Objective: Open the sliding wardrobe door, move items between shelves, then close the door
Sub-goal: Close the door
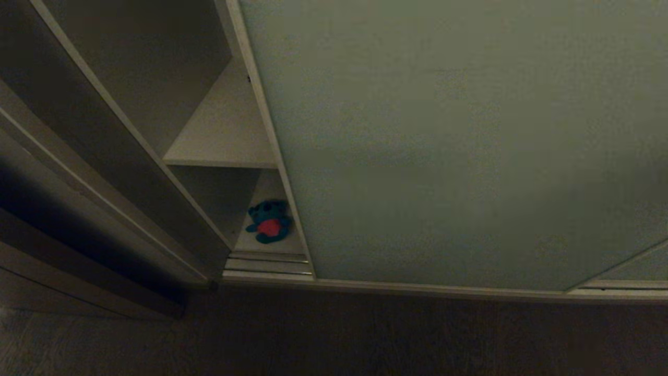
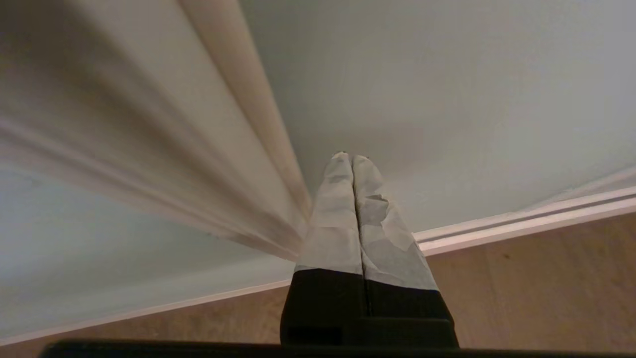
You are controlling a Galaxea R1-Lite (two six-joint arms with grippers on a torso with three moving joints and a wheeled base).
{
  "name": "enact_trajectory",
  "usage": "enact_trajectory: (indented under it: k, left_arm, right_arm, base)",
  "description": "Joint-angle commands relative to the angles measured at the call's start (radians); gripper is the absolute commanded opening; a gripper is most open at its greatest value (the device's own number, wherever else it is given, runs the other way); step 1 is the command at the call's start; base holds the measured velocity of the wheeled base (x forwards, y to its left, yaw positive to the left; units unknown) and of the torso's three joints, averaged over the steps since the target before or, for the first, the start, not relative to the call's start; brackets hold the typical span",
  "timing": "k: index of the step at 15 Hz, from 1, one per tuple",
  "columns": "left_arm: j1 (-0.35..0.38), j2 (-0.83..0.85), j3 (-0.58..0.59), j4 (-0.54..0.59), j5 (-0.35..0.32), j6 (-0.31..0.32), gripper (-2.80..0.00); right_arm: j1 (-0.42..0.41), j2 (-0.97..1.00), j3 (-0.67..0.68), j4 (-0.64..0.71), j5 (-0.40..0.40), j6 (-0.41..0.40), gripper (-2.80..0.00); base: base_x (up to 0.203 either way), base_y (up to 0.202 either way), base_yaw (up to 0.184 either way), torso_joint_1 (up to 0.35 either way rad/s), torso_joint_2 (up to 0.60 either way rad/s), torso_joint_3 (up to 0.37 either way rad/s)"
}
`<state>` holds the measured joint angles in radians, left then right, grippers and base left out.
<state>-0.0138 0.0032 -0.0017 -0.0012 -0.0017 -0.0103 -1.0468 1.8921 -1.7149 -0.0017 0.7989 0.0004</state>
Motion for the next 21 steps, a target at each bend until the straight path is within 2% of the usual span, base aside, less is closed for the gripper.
enact_trajectory:
  k: [1,5,11,15,21]
  left_arm:
    - [0.000,0.000,0.000,0.000,0.000,0.000,-2.80]
    - [0.000,0.001,0.000,0.000,0.000,0.000,-2.80]
    - [0.000,0.001,0.000,0.001,0.000,0.000,-2.80]
    - [0.000,0.001,0.000,0.000,0.000,0.000,-2.80]
    - [0.000,0.001,0.000,0.000,0.000,0.000,-2.80]
  right_arm:
    - [0.019,0.021,-0.009,-0.003,0.003,0.000,-2.80]
    - [0.023,0.024,-0.007,-0.013,0.004,0.000,-2.80]
    - [0.076,-0.041,0.052,-0.018,0.006,0.000,-2.80]
    - [0.124,-0.107,0.130,-0.022,0.006,0.000,-2.80]
    - [0.187,-0.268,0.317,-0.024,0.011,-0.007,-2.80]
  base:
    - [0.000,0.000,0.000,0.000,0.00,0.000]
    - [0.000,0.000,0.000,0.000,0.00,0.000]
    - [0.000,0.000,0.000,0.000,0.00,0.000]
    - [0.000,0.000,0.000,0.000,0.00,0.000]
    - [0.000,0.000,0.000,0.000,0.00,0.000]
